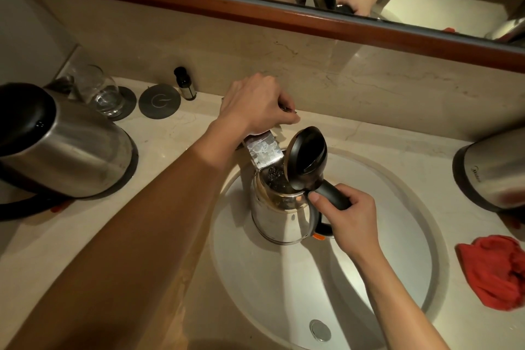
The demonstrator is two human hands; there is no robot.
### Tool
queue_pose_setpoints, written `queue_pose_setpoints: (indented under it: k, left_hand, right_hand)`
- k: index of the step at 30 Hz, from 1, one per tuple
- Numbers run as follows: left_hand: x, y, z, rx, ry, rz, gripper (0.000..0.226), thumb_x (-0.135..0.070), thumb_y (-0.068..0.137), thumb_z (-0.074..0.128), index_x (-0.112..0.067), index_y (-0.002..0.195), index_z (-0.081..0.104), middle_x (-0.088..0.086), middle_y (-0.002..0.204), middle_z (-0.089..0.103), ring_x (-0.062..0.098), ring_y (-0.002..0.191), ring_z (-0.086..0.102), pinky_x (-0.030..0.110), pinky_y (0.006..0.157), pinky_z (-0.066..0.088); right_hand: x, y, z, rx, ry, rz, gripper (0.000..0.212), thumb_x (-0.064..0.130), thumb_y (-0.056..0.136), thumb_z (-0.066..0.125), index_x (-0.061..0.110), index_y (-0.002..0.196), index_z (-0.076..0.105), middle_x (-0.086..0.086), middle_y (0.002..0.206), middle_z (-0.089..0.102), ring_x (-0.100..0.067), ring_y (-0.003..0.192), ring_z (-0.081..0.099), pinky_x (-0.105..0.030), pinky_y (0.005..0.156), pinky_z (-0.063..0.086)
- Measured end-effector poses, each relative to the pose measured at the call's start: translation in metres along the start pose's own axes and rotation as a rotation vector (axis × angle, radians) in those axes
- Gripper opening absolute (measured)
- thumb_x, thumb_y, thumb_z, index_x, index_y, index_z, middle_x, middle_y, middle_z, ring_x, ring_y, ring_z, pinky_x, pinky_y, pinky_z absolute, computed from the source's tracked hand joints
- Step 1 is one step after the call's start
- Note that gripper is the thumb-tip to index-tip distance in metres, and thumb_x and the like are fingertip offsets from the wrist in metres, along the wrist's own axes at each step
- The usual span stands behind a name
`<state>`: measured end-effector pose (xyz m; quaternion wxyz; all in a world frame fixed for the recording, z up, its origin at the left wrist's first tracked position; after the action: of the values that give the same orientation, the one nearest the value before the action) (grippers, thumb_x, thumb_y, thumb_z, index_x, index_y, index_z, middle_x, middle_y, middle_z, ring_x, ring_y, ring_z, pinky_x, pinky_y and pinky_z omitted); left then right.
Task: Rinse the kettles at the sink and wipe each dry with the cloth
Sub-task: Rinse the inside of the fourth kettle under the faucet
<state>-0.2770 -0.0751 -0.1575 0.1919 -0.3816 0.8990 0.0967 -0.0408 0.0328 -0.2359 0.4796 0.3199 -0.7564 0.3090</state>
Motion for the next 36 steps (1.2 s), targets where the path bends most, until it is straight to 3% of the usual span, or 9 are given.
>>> queue_pose_setpoints:
  k: [3,7,12,15,18,21,26,36]
  left_hand:
    - [0.0003,0.0001,-0.0001,0.002,0.006,-0.004,0.023,-0.056,0.082,0.069,-0.036,0.090,0.078,-0.017,0.087,0.074,0.009,0.083,0.061,0.028,0.071,0.036]
    - [0.0004,0.0001,0.0009,0.006,0.006,-0.002,0.024,-0.056,0.082,0.069,-0.036,0.089,0.078,-0.017,0.088,0.074,0.011,0.086,0.064,0.030,0.072,0.041]
    - [-0.0002,-0.0004,-0.0001,0.007,0.001,-0.006,0.022,-0.055,0.082,0.070,-0.036,0.090,0.078,-0.017,0.090,0.074,0.011,0.088,0.063,0.030,0.073,0.038]
    - [-0.0002,-0.0001,-0.0003,0.008,0.004,-0.006,0.022,-0.055,0.082,0.070,-0.036,0.091,0.078,-0.017,0.090,0.074,0.011,0.090,0.064,0.030,0.074,0.039]
    - [-0.0002,0.0002,-0.0002,0.012,0.010,-0.006,0.023,-0.055,0.082,0.069,-0.036,0.091,0.078,-0.017,0.091,0.074,0.012,0.091,0.064,0.030,0.075,0.040]
    - [-0.0001,0.0004,-0.0003,0.016,0.016,-0.004,0.023,-0.055,0.083,0.069,-0.036,0.091,0.078,-0.016,0.091,0.074,0.013,0.090,0.064,0.030,0.074,0.040]
    - [-0.0003,0.0006,-0.0001,0.013,0.013,-0.007,0.022,-0.055,0.082,0.069,-0.037,0.090,0.078,-0.015,0.090,0.075,0.014,0.090,0.064,0.031,0.074,0.039]
    - [0.0000,0.0008,0.0005,0.015,0.015,0.011,0.020,-0.053,0.082,0.069,-0.036,0.088,0.078,-0.015,0.088,0.074,0.013,0.087,0.064,0.029,0.071,0.040]
  right_hand:
    - [-0.0011,0.0000,-0.0006,0.017,0.005,-0.008,0.038,0.018,0.080,0.089,0.004,0.059,0.059,0.011,0.048,0.046,-0.004,0.050,0.040,-0.015,0.052,0.033]
    - [0.0025,-0.0018,0.0012,0.015,0.024,-0.005,0.040,0.036,0.071,0.082,0.006,0.059,0.058,0.011,0.050,0.045,-0.005,0.052,0.039,-0.016,0.052,0.031]
    - [0.0016,-0.0014,-0.0002,0.020,0.019,-0.011,0.038,0.025,0.075,0.088,0.015,0.056,0.057,0.013,0.048,0.047,-0.004,0.050,0.040,-0.014,0.051,0.032]
    - [0.0011,-0.0006,0.0001,0.018,0.028,-0.007,0.036,0.033,0.071,0.082,0.010,0.057,0.059,0.012,0.048,0.047,-0.004,0.050,0.040,-0.015,0.051,0.032]
    - [-0.0010,0.0001,-0.0004,0.027,0.028,-0.012,0.039,0.027,0.074,0.087,0.002,0.061,0.060,0.011,0.049,0.048,-0.004,0.051,0.041,-0.014,0.052,0.033]
    - [-0.0012,-0.0003,-0.0003,0.034,0.023,-0.015,0.038,0.028,0.074,0.086,0.005,0.059,0.060,0.012,0.049,0.048,-0.003,0.051,0.041,-0.014,0.052,0.033]
    - [0.0013,-0.0005,-0.0004,0.015,0.015,-0.007,0.059,0.056,0.062,0.077,-0.001,0.062,0.059,0.007,0.051,0.046,-0.007,0.053,0.040,-0.018,0.053,0.032]
    - [0.0031,-0.0009,0.0001,0.037,-0.004,-0.014,0.055,0.057,0.061,0.076,0.004,0.059,0.058,0.009,0.050,0.046,-0.005,0.052,0.040,-0.016,0.052,0.031]
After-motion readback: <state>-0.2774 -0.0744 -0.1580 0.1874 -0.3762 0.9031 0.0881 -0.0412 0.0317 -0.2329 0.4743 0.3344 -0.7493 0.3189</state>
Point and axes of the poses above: each hand's wrist, its own y-axis towards the middle knuckle, its own z-axis out of the palm, x = y × z, the point moved 1 cm from there along y, towards the middle knuckle
